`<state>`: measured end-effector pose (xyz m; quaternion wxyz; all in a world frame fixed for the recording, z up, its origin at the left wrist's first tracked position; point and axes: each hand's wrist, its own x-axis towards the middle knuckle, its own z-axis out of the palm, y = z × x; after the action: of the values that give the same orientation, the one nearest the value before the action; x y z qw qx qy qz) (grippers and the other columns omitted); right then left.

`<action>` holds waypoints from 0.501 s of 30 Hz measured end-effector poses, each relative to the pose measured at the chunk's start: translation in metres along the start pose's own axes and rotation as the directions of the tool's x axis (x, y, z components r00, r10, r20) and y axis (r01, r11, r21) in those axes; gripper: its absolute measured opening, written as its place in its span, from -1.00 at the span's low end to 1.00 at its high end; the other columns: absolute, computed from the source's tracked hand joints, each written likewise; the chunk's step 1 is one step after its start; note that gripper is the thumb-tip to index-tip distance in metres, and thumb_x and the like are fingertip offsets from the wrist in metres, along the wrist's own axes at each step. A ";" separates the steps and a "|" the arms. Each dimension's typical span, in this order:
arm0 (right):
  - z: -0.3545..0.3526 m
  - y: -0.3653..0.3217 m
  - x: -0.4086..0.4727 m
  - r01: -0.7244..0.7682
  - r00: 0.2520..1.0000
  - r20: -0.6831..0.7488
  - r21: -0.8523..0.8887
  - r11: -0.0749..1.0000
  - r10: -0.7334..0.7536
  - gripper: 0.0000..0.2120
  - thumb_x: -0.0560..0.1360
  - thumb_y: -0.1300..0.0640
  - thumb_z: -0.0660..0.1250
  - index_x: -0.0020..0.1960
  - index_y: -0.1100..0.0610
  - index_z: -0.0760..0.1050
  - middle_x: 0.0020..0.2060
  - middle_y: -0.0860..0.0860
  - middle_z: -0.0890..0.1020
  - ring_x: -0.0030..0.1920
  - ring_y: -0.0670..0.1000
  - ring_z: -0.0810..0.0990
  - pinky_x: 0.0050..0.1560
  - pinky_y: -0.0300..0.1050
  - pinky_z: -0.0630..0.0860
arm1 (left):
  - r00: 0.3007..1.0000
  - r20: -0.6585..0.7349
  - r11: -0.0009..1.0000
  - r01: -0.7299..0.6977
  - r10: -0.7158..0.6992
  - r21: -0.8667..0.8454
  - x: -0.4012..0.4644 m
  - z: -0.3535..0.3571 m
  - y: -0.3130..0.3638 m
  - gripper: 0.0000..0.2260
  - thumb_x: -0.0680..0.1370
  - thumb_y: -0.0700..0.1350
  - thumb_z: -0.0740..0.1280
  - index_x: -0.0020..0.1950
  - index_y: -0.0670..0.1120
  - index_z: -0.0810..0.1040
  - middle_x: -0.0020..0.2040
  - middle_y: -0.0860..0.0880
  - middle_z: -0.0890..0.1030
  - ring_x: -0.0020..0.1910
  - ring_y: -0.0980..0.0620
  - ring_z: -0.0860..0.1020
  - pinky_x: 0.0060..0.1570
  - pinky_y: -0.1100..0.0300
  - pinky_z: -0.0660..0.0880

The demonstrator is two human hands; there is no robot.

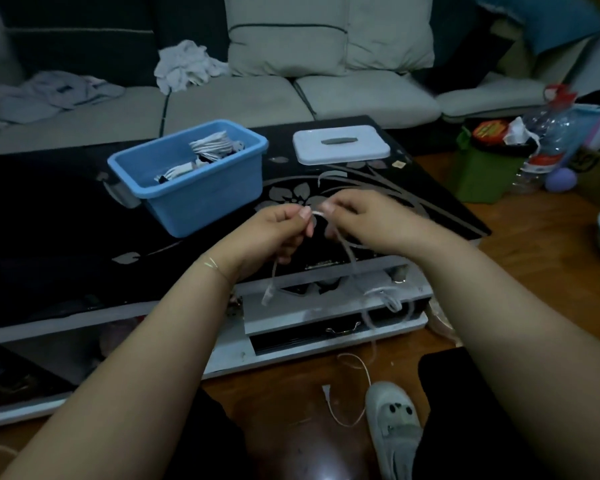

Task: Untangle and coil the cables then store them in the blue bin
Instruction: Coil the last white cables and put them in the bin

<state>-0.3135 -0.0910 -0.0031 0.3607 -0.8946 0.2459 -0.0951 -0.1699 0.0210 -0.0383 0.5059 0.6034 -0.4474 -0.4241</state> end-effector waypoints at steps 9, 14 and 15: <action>0.003 -0.004 0.013 0.005 0.930 -0.367 0.050 0.999 0.014 -0.79 0.58 0.00 0.24 -0.13 0.08 0.54 -0.40 -0.11 0.46 -0.33 -0.14 0.41 -0.33 -0.18 0.29 | 0.996 -0.036 0.985 0.080 -0.086 -0.156 -0.010 -0.023 0.001 -0.63 0.65 0.04 0.09 -0.30 -0.09 0.36 -0.52 0.07 0.16 -0.54 0.15 0.08 -0.56 0.34 0.07; 0.005 0.004 0.024 -0.075 0.890 -0.448 0.026 0.997 0.079 -0.75 0.58 -0.06 0.20 -0.04 0.07 0.56 -0.28 -0.11 0.52 -0.12 0.02 0.53 -0.17 -0.10 0.40 | 0.988 -0.020 0.941 0.139 -0.153 -0.308 -0.011 -0.031 0.003 -0.68 0.56 0.08 0.18 -0.31 -0.07 0.37 -0.56 0.09 0.16 -0.59 0.17 0.08 -0.57 0.35 0.02; 0.005 0.005 0.026 -0.083 0.888 -0.451 0.018 0.996 0.082 -0.74 0.58 -0.07 0.20 -0.05 0.08 0.56 -0.28 -0.10 0.53 -0.12 0.04 0.54 -0.17 -0.08 0.42 | 0.988 0.002 0.923 0.148 -0.157 -0.355 -0.011 -0.032 0.003 -0.69 0.53 0.09 0.20 -0.33 -0.06 0.38 -0.57 0.09 0.16 -0.59 0.18 0.08 -0.58 0.34 0.01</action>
<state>-0.2914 -0.1038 -0.0107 0.2965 -0.8371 0.3610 -0.2846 -0.1420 0.0389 -0.0306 0.5776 0.5407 -0.3088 -0.5278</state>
